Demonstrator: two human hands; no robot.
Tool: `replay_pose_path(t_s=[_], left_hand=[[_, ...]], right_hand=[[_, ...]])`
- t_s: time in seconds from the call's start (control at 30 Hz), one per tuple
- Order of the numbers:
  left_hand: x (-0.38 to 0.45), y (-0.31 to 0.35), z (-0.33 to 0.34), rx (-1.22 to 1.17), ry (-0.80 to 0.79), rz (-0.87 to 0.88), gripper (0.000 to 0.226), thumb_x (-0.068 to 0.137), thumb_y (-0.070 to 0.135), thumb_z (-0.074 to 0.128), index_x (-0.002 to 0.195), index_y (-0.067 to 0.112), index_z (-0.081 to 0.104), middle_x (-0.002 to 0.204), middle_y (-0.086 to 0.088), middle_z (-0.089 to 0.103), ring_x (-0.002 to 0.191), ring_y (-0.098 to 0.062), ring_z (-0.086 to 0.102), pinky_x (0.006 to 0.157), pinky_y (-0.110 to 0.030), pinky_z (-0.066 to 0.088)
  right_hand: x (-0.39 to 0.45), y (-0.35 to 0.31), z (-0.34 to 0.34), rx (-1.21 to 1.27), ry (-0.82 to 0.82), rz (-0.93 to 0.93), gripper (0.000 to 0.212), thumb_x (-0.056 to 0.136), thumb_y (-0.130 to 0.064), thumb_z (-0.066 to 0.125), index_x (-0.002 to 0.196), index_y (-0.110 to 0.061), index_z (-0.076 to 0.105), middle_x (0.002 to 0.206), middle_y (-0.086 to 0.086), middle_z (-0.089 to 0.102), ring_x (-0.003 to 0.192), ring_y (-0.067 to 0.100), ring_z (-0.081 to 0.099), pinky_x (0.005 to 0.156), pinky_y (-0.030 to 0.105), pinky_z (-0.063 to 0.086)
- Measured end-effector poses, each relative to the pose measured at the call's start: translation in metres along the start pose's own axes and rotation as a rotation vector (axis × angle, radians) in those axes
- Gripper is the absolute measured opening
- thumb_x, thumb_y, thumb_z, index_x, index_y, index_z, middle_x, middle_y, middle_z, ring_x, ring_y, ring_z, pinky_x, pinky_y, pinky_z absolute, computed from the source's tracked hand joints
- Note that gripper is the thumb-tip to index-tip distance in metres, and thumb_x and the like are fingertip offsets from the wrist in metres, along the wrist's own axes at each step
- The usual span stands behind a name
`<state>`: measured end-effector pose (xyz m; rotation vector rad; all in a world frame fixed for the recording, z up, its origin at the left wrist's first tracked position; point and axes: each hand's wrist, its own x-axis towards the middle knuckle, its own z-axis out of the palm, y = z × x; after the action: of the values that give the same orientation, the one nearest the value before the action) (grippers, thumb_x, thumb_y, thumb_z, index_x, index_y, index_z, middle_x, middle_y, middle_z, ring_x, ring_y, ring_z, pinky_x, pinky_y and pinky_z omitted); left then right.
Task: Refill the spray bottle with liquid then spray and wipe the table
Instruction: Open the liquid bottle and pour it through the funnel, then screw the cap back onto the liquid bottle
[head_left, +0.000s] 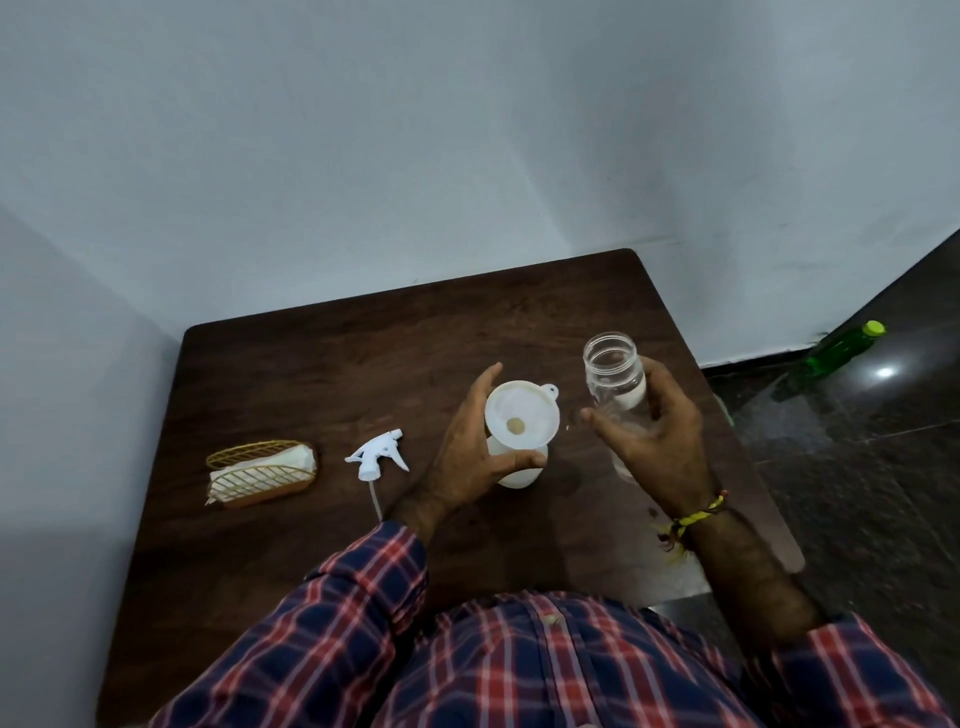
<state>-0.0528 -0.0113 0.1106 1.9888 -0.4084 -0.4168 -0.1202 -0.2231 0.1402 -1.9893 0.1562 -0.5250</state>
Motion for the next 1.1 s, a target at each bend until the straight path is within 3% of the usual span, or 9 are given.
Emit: replay_pose_path(t_s=[0.1,0.23,0.4,0.47,0.53,0.67,0.8,0.93,1.1], left_hand=[[-0.003,-0.007,-0.002,-0.015,0.021,-0.004,0.12,0.061,0.048,0.089,0.151,0.041,0.01,0.144,0.005,0.045,0.133,-0.011,0.044,0.113,-0.044,0.038],[-0.01,-0.012,-0.007,-0.07,0.055,-0.015,0.118,0.057,0.063,0.083,0.148,0.05,0.01,0.15,-0.002,0.038,0.135,-0.018,0.045,0.111,-0.045,0.04],[-0.031,-0.031,-0.013,-0.14,0.208,-0.079,0.098,0.07,0.068,0.071,0.15,0.04,0.022,0.146,-0.002,0.043,0.13,-0.013,0.051,0.106,-0.04,0.047],[-0.039,-0.038,-0.012,-0.12,0.334,-0.123,0.085,0.079,0.061,0.068,0.149,0.03,0.032,0.137,-0.005,0.052,0.121,-0.014,0.058,0.099,-0.036,0.052],[-0.045,-0.046,-0.012,-0.054,0.481,-0.162,0.064,0.088,0.04,0.068,0.144,0.022,0.043,0.126,-0.005,0.06,0.109,-0.013,0.064,0.089,-0.031,0.055],[-0.056,-0.067,-0.017,0.083,0.661,-0.251,0.037,0.09,0.018,0.068,0.126,0.018,0.059,0.111,-0.002,0.067,0.098,-0.013,0.067,0.082,-0.03,0.057],[-0.066,-0.089,-0.022,0.165,0.558,-0.36,0.034,0.086,0.012,0.071,0.12,0.011,0.064,0.114,-0.004,0.069,0.104,-0.016,0.066,0.082,-0.016,0.046],[-0.061,-0.103,-0.017,0.29,0.304,-0.34,0.046,0.086,0.017,0.073,0.13,0.014,0.059,0.128,-0.003,0.063,0.114,-0.018,0.061,0.094,-0.028,0.05],[-0.042,-0.107,-0.012,0.391,0.182,-0.295,0.052,0.089,0.017,0.069,0.137,0.015,0.052,0.139,-0.004,0.055,0.129,-0.019,0.051,0.108,-0.03,0.038]], right_hand=[[-0.001,-0.004,0.002,0.018,0.009,-0.004,0.057,0.071,-0.006,0.088,0.121,-0.005,0.06,0.114,0.003,0.069,0.106,0.012,0.067,0.092,0.022,0.052],[-0.002,-0.007,0.002,0.01,0.004,-0.022,0.059,0.072,-0.007,0.088,0.123,-0.004,0.059,0.117,0.003,0.068,0.109,0.011,0.066,0.095,0.023,0.052],[-0.004,-0.012,0.003,0.025,0.061,-0.022,0.059,0.073,-0.009,0.088,0.124,-0.002,0.059,0.119,0.007,0.068,0.109,0.013,0.066,0.093,0.022,0.052],[-0.007,-0.015,0.005,0.022,0.089,-0.015,0.058,0.073,-0.009,0.087,0.122,0.0,0.059,0.117,0.008,0.068,0.107,0.008,0.066,0.091,0.018,0.051],[-0.011,-0.019,0.007,0.02,0.106,-0.007,0.057,0.073,-0.009,0.087,0.121,0.002,0.058,0.116,0.007,0.068,0.104,0.001,0.064,0.089,0.014,0.05],[-0.02,-0.028,0.013,0.009,0.109,-0.005,0.058,0.074,-0.017,0.087,0.12,0.002,0.058,0.114,0.006,0.069,0.103,-0.001,0.064,0.088,0.015,0.051],[-0.029,-0.036,0.021,-0.003,0.085,-0.032,0.058,0.075,-0.02,0.087,0.119,0.003,0.057,0.115,0.007,0.068,0.105,0.01,0.067,0.089,0.024,0.055],[-0.035,-0.044,0.03,-0.007,0.052,-0.041,0.06,0.077,-0.025,0.085,0.121,0.003,0.057,0.118,0.006,0.068,0.108,0.013,0.066,0.09,0.027,0.056],[-0.042,-0.051,0.038,-0.009,0.05,-0.02,0.059,0.075,-0.02,0.088,0.12,0.002,0.057,0.116,0.004,0.068,0.107,0.012,0.067,0.089,0.027,0.056]])
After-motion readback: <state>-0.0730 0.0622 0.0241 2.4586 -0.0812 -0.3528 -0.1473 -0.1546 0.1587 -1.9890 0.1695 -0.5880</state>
